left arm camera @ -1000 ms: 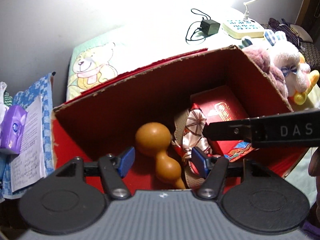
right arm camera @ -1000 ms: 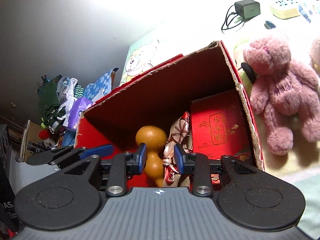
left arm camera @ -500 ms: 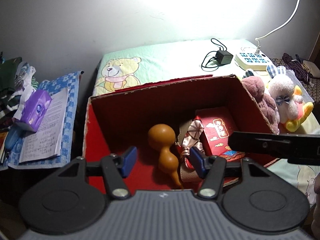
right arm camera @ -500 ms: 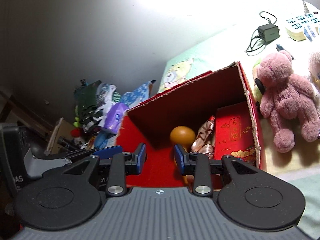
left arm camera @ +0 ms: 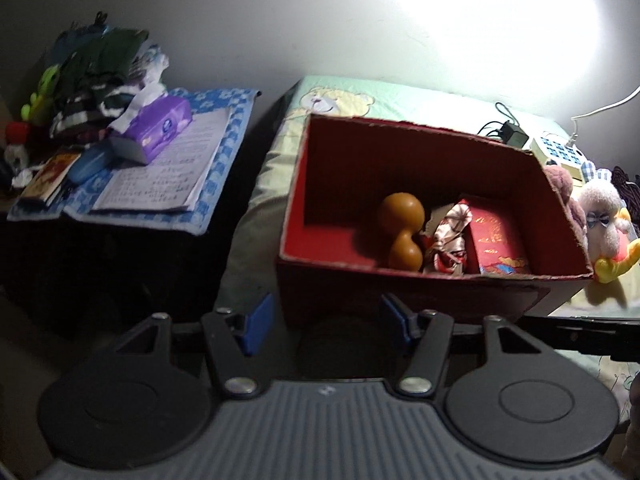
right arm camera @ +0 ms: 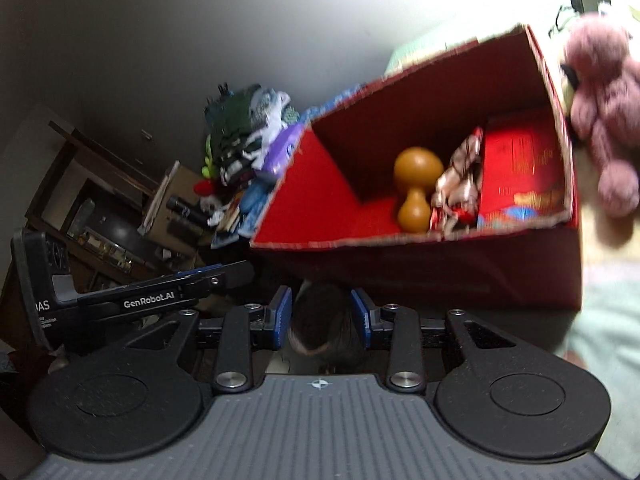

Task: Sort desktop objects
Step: 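Withdraw the right gripper up and out of the cardboard box, then reach the right gripper down to the brown pine cone and grasp it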

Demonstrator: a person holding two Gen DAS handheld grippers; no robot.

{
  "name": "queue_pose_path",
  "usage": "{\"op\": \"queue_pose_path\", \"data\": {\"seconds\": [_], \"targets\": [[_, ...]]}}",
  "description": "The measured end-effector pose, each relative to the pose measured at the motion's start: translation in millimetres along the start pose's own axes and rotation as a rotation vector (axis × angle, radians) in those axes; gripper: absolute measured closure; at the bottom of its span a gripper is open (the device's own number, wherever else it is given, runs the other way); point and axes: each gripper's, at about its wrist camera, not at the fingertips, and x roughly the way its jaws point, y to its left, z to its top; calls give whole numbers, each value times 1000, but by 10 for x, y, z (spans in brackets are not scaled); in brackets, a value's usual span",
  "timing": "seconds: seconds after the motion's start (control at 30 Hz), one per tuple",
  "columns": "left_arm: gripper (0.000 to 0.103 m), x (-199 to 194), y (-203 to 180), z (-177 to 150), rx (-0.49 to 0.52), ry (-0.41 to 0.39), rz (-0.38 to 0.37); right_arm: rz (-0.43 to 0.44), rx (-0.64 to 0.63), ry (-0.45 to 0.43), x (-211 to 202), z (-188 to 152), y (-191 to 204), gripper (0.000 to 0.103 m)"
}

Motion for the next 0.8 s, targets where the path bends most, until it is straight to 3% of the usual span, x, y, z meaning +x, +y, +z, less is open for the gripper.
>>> {"op": "queue_pose_path", "data": {"seconds": [0.13,0.27,0.43,0.57,0.7,0.8], "targets": [[43,100,165,-166,-78,58,25,15,31,54,113,-77,-31,66],[43,161,183,-296,-75,89,35,0,7,107,246,-131,28,66],[43,184,199,-525,-31,137,-40,1,-18,190,383,-210,48,65],[43,284,172,-696,-10,186,-96,1,32,225,488,-245,-17,65],[43,380,42,-797,55,203,-124,21,81,271,613,-287,-55,60],[43,489,22,-873,44,237,-149,14,84,298,693,-298,-47,56]]}}
